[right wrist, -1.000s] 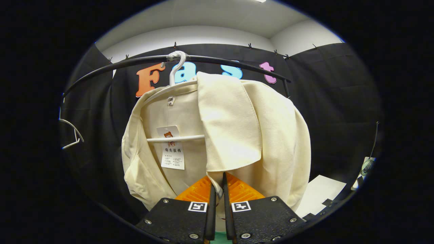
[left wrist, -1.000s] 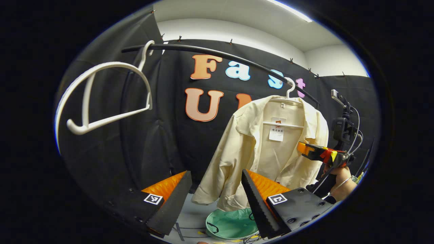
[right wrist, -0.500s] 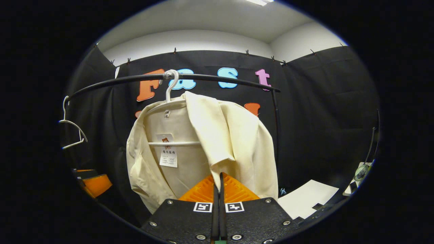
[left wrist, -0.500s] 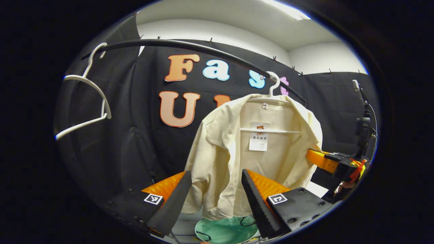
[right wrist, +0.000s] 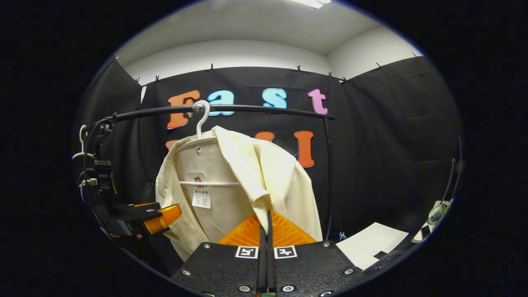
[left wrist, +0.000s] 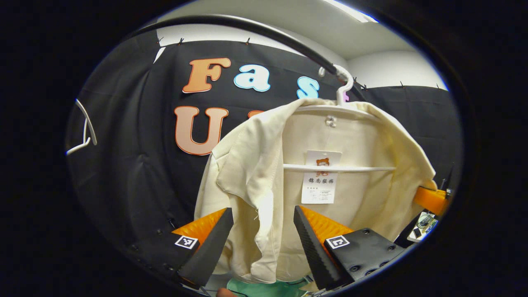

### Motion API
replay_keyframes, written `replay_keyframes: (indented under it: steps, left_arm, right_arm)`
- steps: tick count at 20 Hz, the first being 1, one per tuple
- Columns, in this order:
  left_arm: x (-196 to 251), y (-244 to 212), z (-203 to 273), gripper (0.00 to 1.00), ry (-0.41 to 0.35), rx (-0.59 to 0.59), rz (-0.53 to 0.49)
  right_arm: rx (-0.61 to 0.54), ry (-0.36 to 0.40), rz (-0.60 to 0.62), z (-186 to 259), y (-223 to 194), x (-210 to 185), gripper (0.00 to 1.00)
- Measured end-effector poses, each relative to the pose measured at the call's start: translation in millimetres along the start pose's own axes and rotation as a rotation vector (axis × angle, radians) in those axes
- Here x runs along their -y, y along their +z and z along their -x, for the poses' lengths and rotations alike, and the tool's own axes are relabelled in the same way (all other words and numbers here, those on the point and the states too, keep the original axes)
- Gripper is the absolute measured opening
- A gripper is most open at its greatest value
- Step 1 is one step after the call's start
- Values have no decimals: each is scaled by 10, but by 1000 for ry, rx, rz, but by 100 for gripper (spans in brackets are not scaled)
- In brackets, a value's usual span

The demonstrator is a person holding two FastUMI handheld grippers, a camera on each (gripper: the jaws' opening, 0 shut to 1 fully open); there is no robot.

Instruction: Grasp the clothes on the hanger with both hands and then place them into the laundry hamper below.

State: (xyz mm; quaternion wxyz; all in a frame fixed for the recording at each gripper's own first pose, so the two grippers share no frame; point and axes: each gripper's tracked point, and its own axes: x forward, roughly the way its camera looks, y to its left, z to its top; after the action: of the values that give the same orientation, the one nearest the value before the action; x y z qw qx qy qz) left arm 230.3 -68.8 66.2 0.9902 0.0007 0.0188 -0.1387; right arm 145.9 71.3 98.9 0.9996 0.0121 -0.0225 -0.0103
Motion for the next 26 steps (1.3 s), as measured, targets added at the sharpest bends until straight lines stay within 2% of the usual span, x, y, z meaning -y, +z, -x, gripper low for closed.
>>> replay_keyframes:
  steps: [2,5,6,7,8,9,12,13,14,18,19,21,22,26]
  left_arm:
    - [7,-32,-97,100,-8,-8,16]
    - [49,-33,-183,96,-36,-12,20]
    - [51,-33,-199,100,-38,-9,14]
    - [42,-22,-212,90,-34,-6,10]
    - [20,-15,-221,93,-29,-3,9]
    - [14,-8,-226,83,-30,-2,15]
    - [27,-53,-242,82,-36,-20,27]
    - [23,-62,-237,86,-37,-24,31]
    - [27,-67,-232,83,-39,-25,35]
    - [32,-95,-200,82,-47,-31,30]
    - [-6,-89,-206,68,-34,-33,24]
    - [47,-114,-198,39,-53,-52,32]
    - [43,-136,-195,42,-60,-57,37]
    - [88,-184,-200,42,-99,-90,64]
  right_arm:
    - [9,-3,7,4,41,23,0]
    - [15,8,-6,44,68,20,0]
    - [16,12,-9,50,68,16,0]
    - [16,14,-8,54,64,15,0]
    - [14,15,-6,46,43,12,0]
    - [12,17,-7,52,33,4,0]
    - [9,24,-11,89,35,-20,0]
    - [8,26,-11,93,21,-30,0]
    - [8,28,-11,101,18,-39,0]
    - [8,34,-10,135,32,-66,0]
    - [8,35,-11,143,33,-67,0]
    - [9,35,-12,148,31,-61,0]
    - [7,33,-11,144,28,-55,0]
    - [3,38,-11,131,17,-58,0]
